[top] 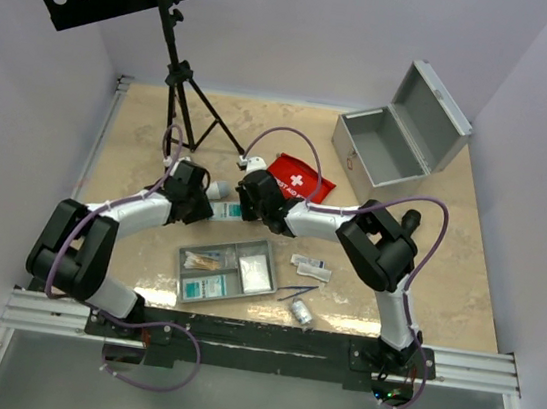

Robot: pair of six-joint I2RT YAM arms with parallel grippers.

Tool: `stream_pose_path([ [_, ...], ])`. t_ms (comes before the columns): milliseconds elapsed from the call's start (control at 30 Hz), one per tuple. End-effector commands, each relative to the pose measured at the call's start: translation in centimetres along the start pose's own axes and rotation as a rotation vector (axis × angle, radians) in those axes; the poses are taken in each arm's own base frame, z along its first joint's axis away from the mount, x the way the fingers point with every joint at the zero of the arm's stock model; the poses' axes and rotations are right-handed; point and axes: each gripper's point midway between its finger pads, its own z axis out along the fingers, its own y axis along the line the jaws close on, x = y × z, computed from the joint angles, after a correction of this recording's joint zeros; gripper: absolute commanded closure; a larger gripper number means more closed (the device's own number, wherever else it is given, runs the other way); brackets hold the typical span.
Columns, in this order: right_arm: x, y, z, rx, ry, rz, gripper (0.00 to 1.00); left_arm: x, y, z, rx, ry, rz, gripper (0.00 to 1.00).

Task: Organize the medicine kit
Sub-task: Pick up the medical item at the center of the board.

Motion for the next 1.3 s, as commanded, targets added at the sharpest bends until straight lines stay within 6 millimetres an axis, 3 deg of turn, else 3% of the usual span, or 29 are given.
stream_pose_path([
  [0, 5.9, -1.9, -0.8, 0.054, 0.189, -0.056, 0.94, 0.1, 0.4, 0.8, -0.04, 0.0, 0.029, 0.64],
  [233, 6.2, -1.9, -0.9, 0.045, 0.198, -0.055, 0.94, 0.8, 0.5, 1.3, -0.066, 0.025, 0.07, 0.74],
  [500, 6.3, -1.7, -1.1, 0.033, 0.201, -0.053, 0.94, 1.7, -0.3, 1.5, -0.024, 0.053, 0.07, 1.0],
  [700, 5.2, -1.4, -1.5, 0.026, 0.177, -0.048, 0.94, 0.4, -0.7, 0.3, -0.012, 0.008, 0.064, 1.0],
  [767, 4.0, -1.0, -2.2, 0.019, 0.149, -0.036, 0.91, -0.3, -1.0, -0.4, 0.001, -0.015, 0.062, 1.0],
  [867, 1.8, -0.4, -3.3, 0.004, 0.1, -0.014, 0.73, -1.2, -1.7, -1.4, 0.022, -0.047, 0.06, 1.0],
  [967, -0.7, 0.1, -4.7, -0.005, 0.049, 0.007, 0.64, -2.1, -2.3, -2.3, 0.046, -0.077, 0.051, 1.0],
  [1133, -3.9, 0.7, -7.0, -0.016, -0.017, 0.027, 0.6, -3.5, -3.3, -4.2, 0.083, -0.115, 0.04, 1.0],
  [1267, -5.5, 0.7, -9.5, -0.024, -0.065, 0.051, 0.6, -4.9, -4.2, -7.0, 0.132, -0.163, 0.026, 1.0],
])
